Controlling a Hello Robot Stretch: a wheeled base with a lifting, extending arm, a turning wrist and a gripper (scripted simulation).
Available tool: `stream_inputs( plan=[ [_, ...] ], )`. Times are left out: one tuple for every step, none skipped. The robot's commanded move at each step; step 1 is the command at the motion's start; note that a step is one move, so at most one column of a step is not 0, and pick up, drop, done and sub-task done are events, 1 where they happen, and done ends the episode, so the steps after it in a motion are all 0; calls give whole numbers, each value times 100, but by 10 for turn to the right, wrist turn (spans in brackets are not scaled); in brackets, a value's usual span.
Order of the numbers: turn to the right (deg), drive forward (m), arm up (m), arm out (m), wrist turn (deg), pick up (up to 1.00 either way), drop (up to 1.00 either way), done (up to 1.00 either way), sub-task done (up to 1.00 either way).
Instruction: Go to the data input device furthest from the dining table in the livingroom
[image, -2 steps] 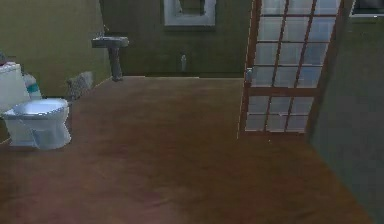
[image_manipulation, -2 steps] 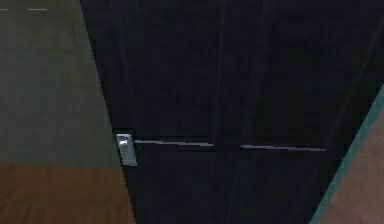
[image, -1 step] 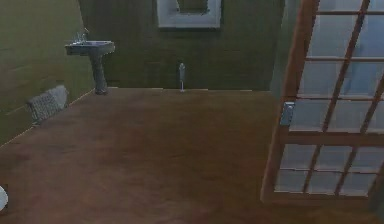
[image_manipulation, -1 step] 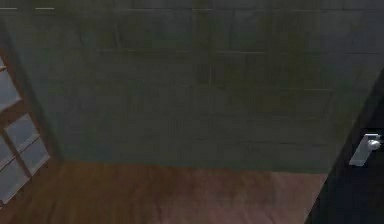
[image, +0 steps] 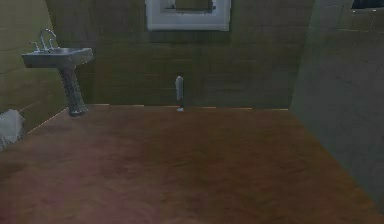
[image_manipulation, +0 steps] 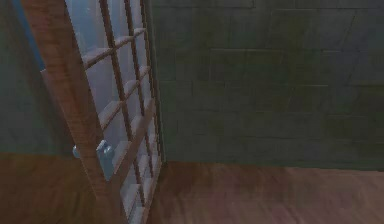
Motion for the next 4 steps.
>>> stream_inputs(
  plan=[
    [60,0,0,0,0,0,0,0,0],
    [0,65,0,0,0,0,0,0,0],
    [450,0,0,0,0,0,0,0,0],
    [120,0,0,0,0,0,0,0,0]
  ],
)
